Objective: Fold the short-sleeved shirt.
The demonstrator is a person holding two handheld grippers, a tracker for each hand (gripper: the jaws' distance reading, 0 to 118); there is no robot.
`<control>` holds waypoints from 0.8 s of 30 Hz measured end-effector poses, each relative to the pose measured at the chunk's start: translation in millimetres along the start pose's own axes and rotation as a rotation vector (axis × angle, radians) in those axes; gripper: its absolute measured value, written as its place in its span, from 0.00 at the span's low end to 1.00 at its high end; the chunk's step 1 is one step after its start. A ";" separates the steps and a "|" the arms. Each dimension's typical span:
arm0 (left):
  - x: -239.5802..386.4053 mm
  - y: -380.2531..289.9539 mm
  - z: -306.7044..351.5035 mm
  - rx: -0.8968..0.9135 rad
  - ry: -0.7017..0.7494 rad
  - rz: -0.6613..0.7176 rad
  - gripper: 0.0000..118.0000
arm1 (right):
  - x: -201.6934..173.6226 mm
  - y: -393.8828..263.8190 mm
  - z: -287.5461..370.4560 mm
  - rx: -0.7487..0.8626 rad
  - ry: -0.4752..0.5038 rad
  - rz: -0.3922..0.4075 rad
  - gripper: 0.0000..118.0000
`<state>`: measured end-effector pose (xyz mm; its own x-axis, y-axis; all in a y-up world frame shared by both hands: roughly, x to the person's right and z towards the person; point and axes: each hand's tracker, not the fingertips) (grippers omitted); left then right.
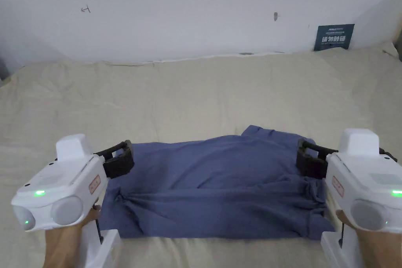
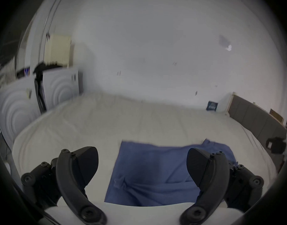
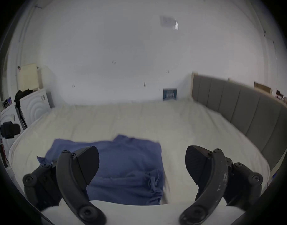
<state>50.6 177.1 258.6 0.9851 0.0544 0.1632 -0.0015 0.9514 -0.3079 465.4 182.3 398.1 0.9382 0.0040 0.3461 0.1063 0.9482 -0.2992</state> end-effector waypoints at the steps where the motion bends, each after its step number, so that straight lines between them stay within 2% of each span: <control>1: 4.7 3.1 13.9 0.036 0.006 -0.031 0.95 | -2.7 2.1 12.7 0.031 -0.009 0.017 0.93; 5: 11.0 -7.2 44.8 0.157 0.039 -0.139 0.93 | -11.4 1.5 56.4 0.109 -0.048 0.046 0.93; 6: 12.9 -10.2 52.2 0.170 0.042 -0.151 0.89 | -11.7 -0.1 63.4 0.123 -0.052 0.052 0.91; 7: 14.5 -14.0 60.4 0.201 0.042 -0.162 0.81 | -13.1 -2.8 72.5 0.135 -0.053 0.053 0.84; 9: 18.4 -24.1 71.4 0.204 0.042 -0.175 0.59 | -16.1 -7.6 85.9 0.152 -0.062 0.064 0.61; 10: 18.4 -28.1 74.9 0.202 0.029 -0.183 0.28 | -13.9 -10.2 86.4 0.153 -0.059 0.069 0.33; 11: 18.5 -31.7 76.2 0.193 0.021 -0.186 0.03 | -14.2 -11.8 88.5 0.153 -0.055 0.079 0.09; 12: 19.7 -35.7 76.5 0.177 0.010 -0.192 0.00 | -14.1 -13.5 89.8 0.149 -0.051 0.082 0.01; 15: 14.2 -41.4 78.7 0.113 -0.028 -0.164 0.00 | -6.7 -13.3 89.9 0.125 -0.011 0.059 0.01; 19: 9.5 -44.1 68.8 0.028 0.005 -0.155 0.00 | -3.2 -13.2 88.6 0.130 -0.033 0.071 0.01; 24: -12.5 -47.4 26.9 -0.265 -0.014 -0.074 0.00 | 1.0 -12.8 82.9 0.119 -0.032 0.060 0.01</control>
<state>33.7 139.4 296.4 0.9783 -0.0067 0.2071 0.1178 0.8404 -0.5291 437.7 196.5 476.0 0.9305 0.0698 0.3596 0.0093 0.9769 -0.2136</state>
